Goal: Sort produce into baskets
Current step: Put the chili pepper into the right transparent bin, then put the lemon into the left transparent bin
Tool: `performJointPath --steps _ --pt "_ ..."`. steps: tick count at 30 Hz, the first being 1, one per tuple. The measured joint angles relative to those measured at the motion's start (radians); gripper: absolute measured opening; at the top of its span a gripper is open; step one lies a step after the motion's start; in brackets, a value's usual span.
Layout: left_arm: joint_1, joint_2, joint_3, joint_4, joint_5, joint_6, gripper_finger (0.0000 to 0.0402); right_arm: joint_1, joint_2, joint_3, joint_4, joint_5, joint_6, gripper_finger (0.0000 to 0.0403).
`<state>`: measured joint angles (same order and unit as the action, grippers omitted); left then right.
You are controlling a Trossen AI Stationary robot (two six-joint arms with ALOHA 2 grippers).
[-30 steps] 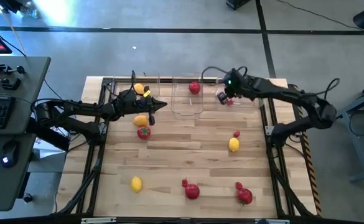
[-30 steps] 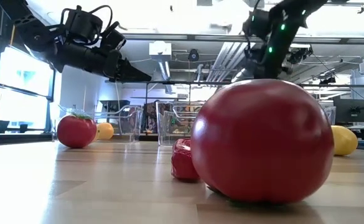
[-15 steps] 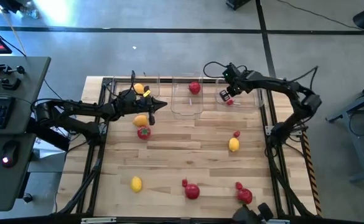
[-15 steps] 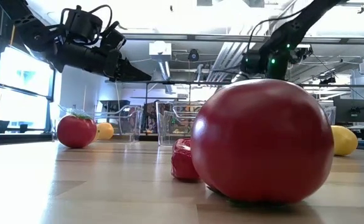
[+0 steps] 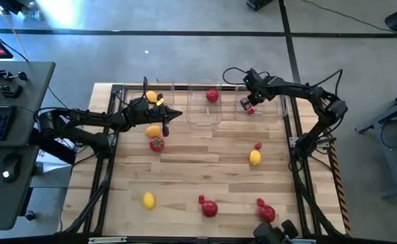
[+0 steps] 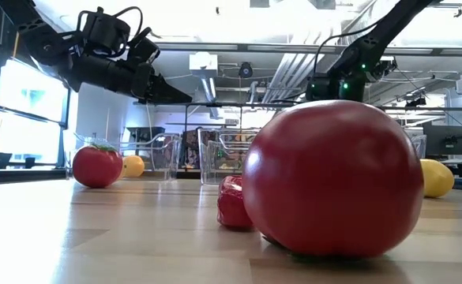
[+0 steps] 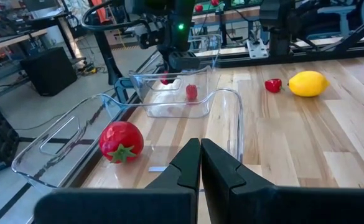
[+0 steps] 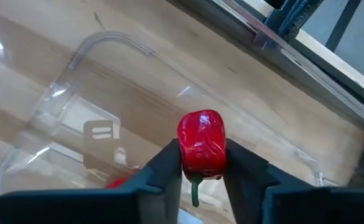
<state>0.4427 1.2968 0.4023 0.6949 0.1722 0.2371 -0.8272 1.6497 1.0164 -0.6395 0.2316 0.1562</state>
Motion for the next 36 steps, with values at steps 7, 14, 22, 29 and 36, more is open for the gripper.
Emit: performJointPath --steps 7,14,22,29,36 --pt "0.000 0.000 0.000 0.000 0.000 -0.001 0.0000 0.000 -0.004 0.000 -0.006 0.000 0.000 0.0149" --pt "0.000 0.000 0.000 -0.002 0.000 0.000 0.0000 0.064 -0.124 0.000 -0.120 0.053 0.003 0.0133" --pt "0.000 0.000 0.000 -0.002 0.000 0.002 0.0000 0.362 -0.335 0.000 -0.311 0.151 0.133 0.0072" --pt "0.000 0.000 0.000 -0.003 -0.002 0.008 0.0000 0.708 -0.365 0.000 -0.515 0.132 0.360 0.0064" --pt "0.000 0.000 0.000 -0.003 -0.002 0.008 0.0000 0.922 -0.365 0.000 -0.614 -0.057 0.317 0.0064"
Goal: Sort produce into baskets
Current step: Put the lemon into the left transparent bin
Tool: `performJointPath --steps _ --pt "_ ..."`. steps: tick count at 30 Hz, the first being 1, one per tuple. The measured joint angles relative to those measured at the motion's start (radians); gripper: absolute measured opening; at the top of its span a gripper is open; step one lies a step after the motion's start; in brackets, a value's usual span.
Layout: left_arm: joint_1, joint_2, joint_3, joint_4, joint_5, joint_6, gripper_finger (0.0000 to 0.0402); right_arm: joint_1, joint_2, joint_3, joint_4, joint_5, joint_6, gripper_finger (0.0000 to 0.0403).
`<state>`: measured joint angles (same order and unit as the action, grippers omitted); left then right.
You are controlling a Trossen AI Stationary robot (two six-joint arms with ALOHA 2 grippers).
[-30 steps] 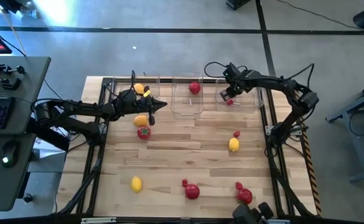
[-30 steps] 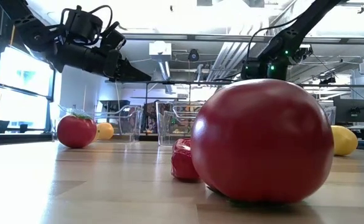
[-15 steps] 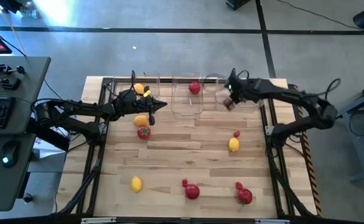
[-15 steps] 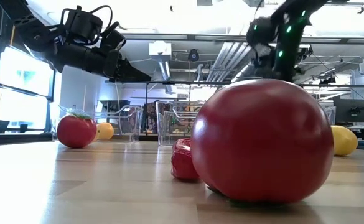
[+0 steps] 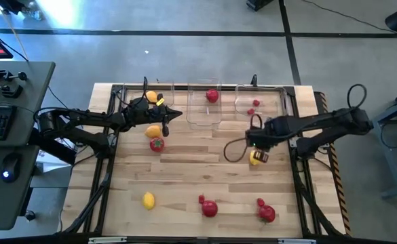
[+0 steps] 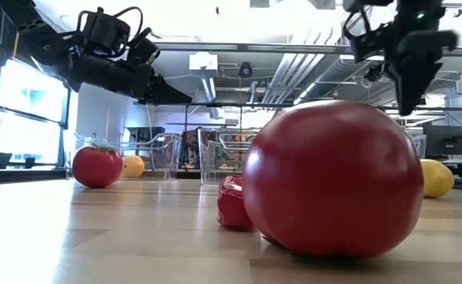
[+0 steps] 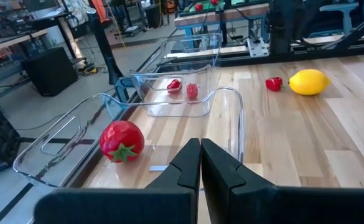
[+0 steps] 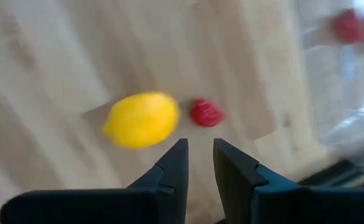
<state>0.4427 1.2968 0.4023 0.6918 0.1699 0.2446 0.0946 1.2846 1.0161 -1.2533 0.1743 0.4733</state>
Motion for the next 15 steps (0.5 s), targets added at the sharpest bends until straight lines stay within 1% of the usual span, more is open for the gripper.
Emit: performJointPath --steps 3,9,11,15 --pt "0.000 0.000 0.000 0.000 0.000 -0.005 0.0000 0.026 0.001 0.000 -0.004 -0.075 -0.002 0.0064" --pt "0.000 0.000 0.000 -0.007 -0.001 -0.008 0.0000 0.134 0.015 -0.003 -0.066 -0.107 -0.115 0.0059" --pt "0.000 0.000 0.000 -0.023 -0.002 -0.008 0.0000 0.163 0.022 -0.025 -0.060 -0.104 -0.131 0.0047" --pt "0.000 0.000 0.000 -0.034 -0.003 -0.007 0.0000 0.215 0.061 -0.106 -0.013 -0.109 -0.152 0.0010"
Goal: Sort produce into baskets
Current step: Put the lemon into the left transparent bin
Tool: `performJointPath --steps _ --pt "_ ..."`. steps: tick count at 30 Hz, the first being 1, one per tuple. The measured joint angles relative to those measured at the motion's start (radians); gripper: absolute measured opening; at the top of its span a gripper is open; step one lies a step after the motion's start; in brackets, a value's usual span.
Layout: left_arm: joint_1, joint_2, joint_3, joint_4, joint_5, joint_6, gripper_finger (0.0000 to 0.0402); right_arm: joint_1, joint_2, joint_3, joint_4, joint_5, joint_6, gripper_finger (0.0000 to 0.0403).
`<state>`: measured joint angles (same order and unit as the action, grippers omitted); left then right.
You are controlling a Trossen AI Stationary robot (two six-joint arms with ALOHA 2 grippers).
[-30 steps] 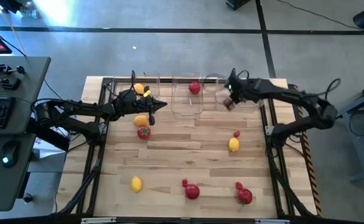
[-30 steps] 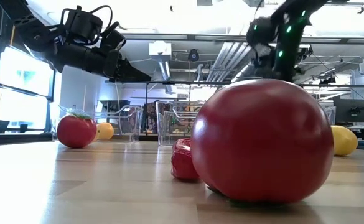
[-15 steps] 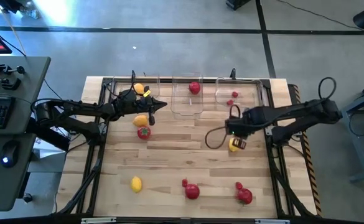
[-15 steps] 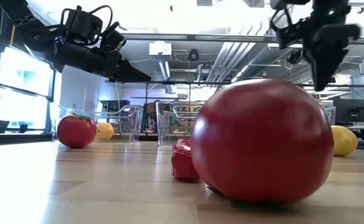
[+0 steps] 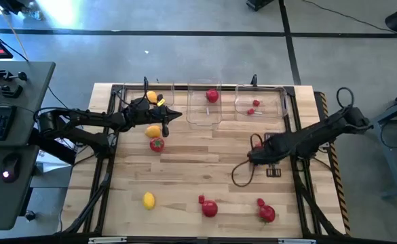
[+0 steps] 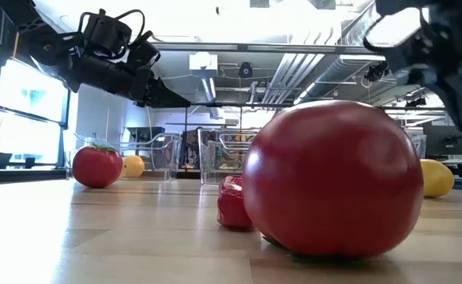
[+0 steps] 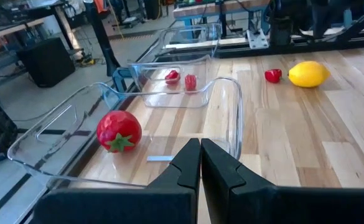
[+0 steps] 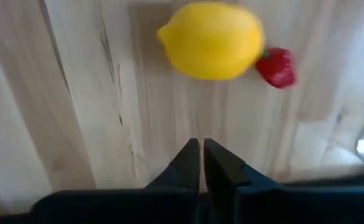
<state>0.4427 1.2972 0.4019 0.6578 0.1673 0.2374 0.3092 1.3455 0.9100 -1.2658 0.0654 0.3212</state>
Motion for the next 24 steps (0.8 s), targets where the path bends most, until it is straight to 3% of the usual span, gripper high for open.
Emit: performJointPath --steps 11,17,21,24 --pt "0.000 0.000 0.000 0.000 0.000 0.000 0.0000 0.040 0.164 -0.063 0.225 0.047 -0.137 0.0001" --pt "0.000 0.000 0.000 0.001 0.000 0.001 0.0000 0.040 0.182 -0.045 0.407 0.057 -0.164 0.0001" --pt "0.000 0.000 0.000 0.001 0.000 0.001 0.0000 0.040 0.180 0.031 0.361 0.088 -0.138 0.0019" --pt "0.000 0.000 0.000 0.001 0.001 0.001 0.0000 0.045 0.179 0.106 0.295 0.124 -0.146 0.0056"
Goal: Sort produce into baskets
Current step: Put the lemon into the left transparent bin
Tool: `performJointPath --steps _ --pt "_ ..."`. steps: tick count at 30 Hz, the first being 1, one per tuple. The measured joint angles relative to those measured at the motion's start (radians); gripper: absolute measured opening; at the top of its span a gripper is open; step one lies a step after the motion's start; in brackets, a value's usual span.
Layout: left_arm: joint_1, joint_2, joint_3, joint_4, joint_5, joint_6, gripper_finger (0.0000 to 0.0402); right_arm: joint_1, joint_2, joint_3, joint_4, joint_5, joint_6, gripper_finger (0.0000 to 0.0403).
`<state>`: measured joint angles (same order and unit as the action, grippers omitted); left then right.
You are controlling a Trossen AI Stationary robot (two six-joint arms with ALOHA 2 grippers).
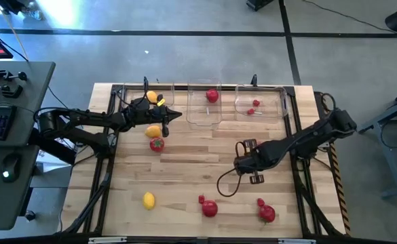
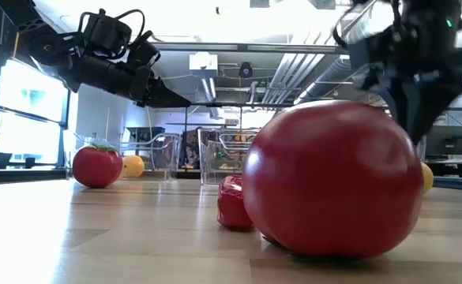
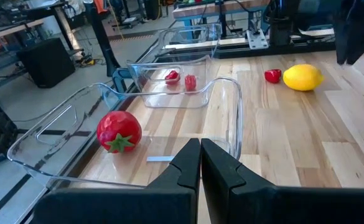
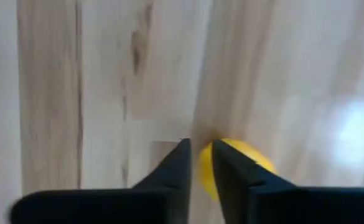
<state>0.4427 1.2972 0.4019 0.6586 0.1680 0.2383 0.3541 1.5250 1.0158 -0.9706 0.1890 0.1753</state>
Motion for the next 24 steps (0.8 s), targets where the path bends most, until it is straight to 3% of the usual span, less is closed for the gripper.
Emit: performJointPath --steps 5,13,20,24 --pt "0.000 0.000 0.000 0.000 0.000 0.000 0.0000 0.002 0.000 0.078 -0.090 0.057 -0.046 0.0151" --pt "0.000 0.000 0.000 0.000 0.001 0.000 0.0000 0.002 0.042 0.031 -0.118 0.123 -0.191 0.0283" --pt "0.000 0.000 0.000 0.000 0.002 0.001 0.0000 0.034 0.149 0.027 -0.130 0.168 -0.440 0.0305" --pt "0.000 0.000 0.000 0.000 0.002 0.000 0.0000 0.043 0.206 0.027 -0.148 0.167 -0.491 0.0305"
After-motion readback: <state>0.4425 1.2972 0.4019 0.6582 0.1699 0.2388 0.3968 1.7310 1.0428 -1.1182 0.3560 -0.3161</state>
